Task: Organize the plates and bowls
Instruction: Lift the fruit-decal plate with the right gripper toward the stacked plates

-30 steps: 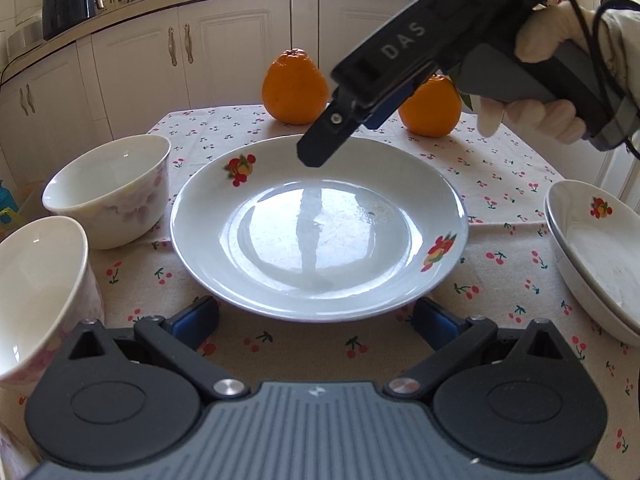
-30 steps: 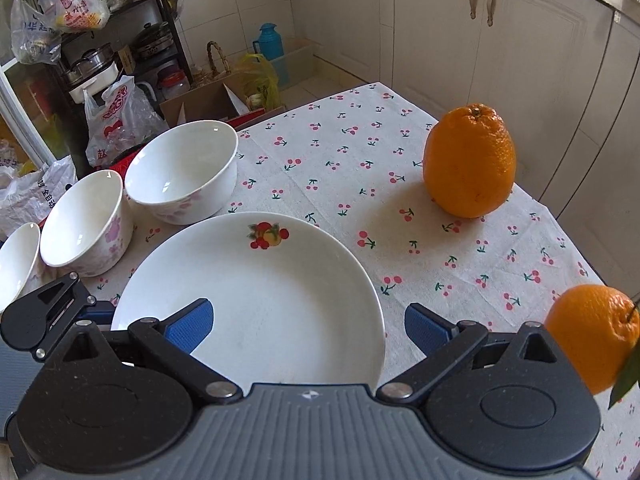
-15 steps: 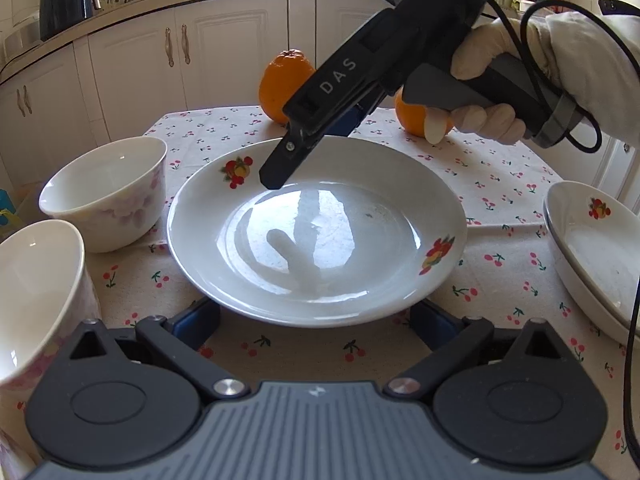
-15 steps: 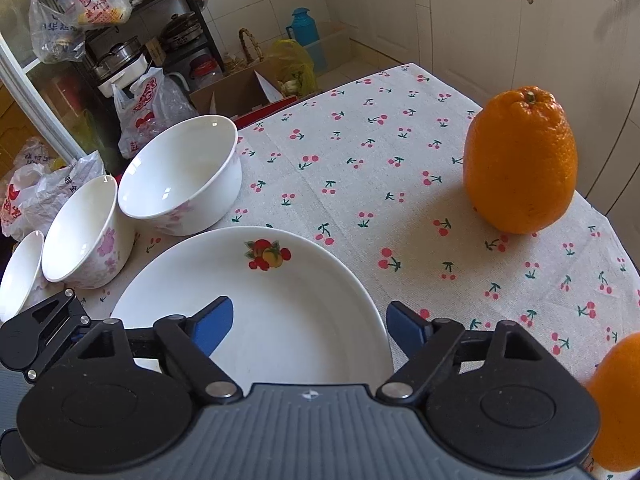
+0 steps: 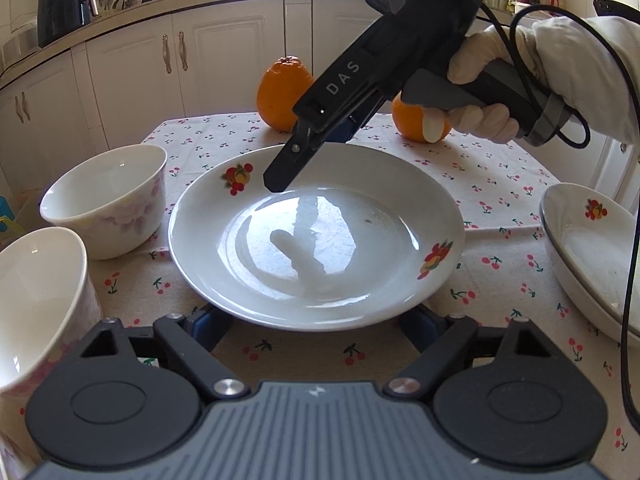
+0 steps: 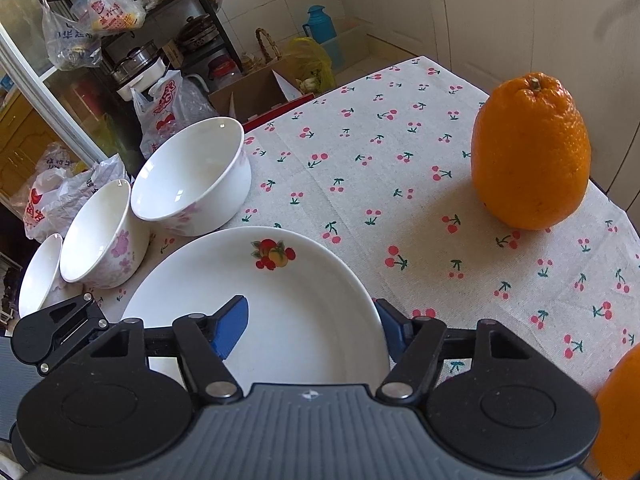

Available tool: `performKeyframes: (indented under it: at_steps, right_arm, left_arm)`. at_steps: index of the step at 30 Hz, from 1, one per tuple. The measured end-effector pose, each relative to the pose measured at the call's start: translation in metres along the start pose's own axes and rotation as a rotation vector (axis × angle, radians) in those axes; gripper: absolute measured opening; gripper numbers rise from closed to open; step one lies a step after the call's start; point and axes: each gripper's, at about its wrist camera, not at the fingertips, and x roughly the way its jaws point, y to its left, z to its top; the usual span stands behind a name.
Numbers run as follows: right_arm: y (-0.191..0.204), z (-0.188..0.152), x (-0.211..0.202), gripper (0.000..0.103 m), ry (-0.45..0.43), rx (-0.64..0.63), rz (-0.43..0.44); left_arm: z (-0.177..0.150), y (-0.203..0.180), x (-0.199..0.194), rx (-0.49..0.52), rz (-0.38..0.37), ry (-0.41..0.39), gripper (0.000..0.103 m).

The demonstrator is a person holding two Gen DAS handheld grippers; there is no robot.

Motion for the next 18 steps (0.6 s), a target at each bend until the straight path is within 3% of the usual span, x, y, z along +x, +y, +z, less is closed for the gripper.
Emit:
performKeyframes:
  at_steps: [18]
  right_arm:
    - [0.015,-0.031,-0.03,0.074,0.022,0.033,0.021]
  left_arm:
    - [-0.004,-0.011,-0.026,0.087,-0.07,0.018,0.085]
